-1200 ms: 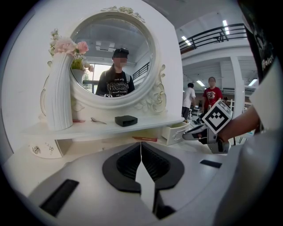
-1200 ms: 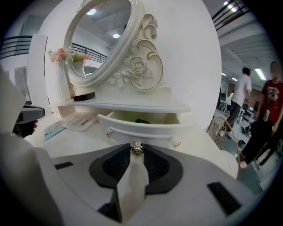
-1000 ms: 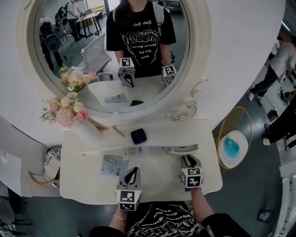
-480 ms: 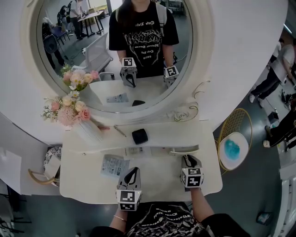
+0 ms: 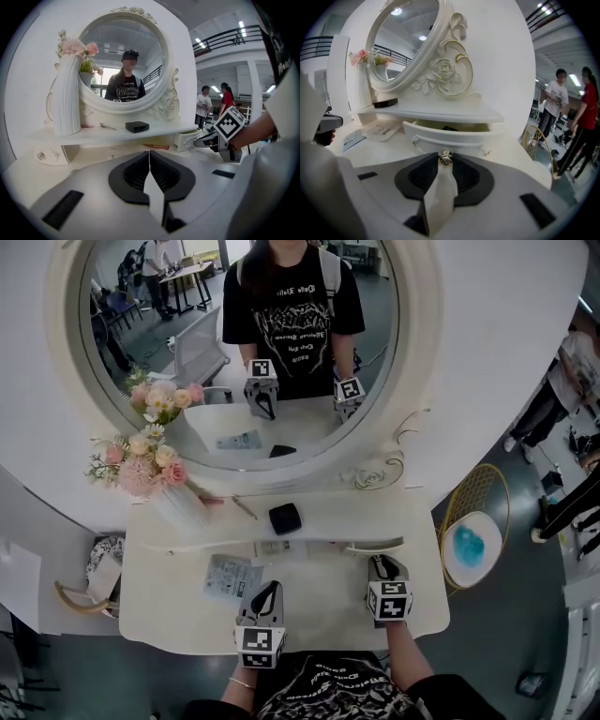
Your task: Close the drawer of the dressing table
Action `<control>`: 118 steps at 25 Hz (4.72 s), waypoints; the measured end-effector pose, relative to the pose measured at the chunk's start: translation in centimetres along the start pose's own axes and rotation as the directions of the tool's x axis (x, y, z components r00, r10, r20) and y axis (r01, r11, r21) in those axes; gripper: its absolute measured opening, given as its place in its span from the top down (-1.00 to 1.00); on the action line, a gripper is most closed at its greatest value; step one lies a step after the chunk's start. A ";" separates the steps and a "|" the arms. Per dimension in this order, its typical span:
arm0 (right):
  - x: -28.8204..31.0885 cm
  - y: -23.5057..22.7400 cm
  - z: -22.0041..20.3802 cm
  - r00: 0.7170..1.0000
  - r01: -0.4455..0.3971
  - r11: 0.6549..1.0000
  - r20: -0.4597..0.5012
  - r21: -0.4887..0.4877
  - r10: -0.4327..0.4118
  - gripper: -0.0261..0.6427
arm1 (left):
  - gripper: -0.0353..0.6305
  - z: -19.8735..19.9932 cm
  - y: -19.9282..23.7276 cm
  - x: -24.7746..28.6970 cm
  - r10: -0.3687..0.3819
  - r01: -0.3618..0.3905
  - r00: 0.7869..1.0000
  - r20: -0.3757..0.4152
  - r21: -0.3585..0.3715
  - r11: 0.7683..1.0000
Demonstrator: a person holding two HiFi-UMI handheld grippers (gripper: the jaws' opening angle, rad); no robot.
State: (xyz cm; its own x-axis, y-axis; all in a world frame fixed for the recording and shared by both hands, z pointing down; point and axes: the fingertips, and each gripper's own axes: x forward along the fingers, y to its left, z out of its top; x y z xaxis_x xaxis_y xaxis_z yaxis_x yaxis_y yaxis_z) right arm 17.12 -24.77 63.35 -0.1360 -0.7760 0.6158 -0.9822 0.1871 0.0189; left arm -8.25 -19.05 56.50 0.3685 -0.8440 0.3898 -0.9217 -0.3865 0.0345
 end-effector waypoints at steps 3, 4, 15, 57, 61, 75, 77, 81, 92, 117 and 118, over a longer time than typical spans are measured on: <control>0.2 0.1 0.1 1.000 0.001 1.000 0.000 0.001 -0.001 0.62 | 0.84 0.1 0.1 0.1 -0.006 0.006 1.000 -0.001 0.004 1.000; 0.2 0.1 0.2 1.000 0.001 1.000 0.000 0.001 -0.001 0.62 | 0.84 0.1 0.1 0.1 -0.008 0.009 1.000 -0.001 0.006 1.000; 0.4 -0.1 0.5 1.000 0.007 1.000 0.003 -0.003 -0.007 0.62 | 0.84 -0.3 0.4 0.4 -0.004 0.004 1.000 -0.013 -0.001 1.000; 1.3 -0.3 1.4 1.000 0.015 1.000 0.014 -0.008 -0.015 0.62 | 0.84 -0.6 0.1 0.9 -0.021 0.021 0.999 -0.027 0.003 1.000; 1.3 -0.3 1.4 1.000 0.016 1.000 0.014 -0.013 -0.016 0.62 | 0.84 -0.7 0.2 0.7 -0.019 0.019 0.999 -0.030 0.004 1.000; 1.8 -0.5 1.8 1.000 0.012 1.000 0.012 -0.019 -0.012 0.62 | 0.84 -0.8 0.1 0.8 -0.020 0.021 0.999 -0.037 0.010 1.000; 2.0 -0.5 1.9 1.000 0.011 1.000 0.011 -0.020 -0.011 0.62 | 0.84 -0.9 0.2 0.8 -0.020 0.021 0.999 -0.039 0.011 1.000; 2.2 -0.5 2.1 1.000 0.017 1.000 0.013 -0.010 -0.016 0.62 | 0.84 -0.9 0.4 0.8 -0.016 0.016 0.999 -0.041 0.013 1.000; 2.3 -0.6 2.2 1.000 0.017 1.000 0.011 -0.013 -0.017 0.62 | 0.84 -1.4 0.9 0.7 -0.001 0.001 0.999 -0.045 0.002 1.000; 2.9 -0.7 2.6 1.000 0.000 1.000 0.022 0.009 0.000 0.61 | 0.84 -1.1 1.0 0.7 -0.003 0.003 0.999 -0.052 0.002 1.000; 2.9 -0.7 2.7 1.000 -0.009 1.000 0.026 0.021 0.008 0.61 | 0.84 -1.1 1.0 0.8 -0.008 0.008 0.999 -0.053 0.003 1.000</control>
State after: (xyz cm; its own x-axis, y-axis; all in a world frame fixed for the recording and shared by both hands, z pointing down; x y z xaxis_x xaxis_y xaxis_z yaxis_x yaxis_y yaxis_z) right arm 17.06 -28.74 63.03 -0.1474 -0.7896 0.5956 -0.9834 0.1812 -0.0032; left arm -9.01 -19.67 57.87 0.3692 -0.8200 0.4375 -0.9181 -0.3948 0.0347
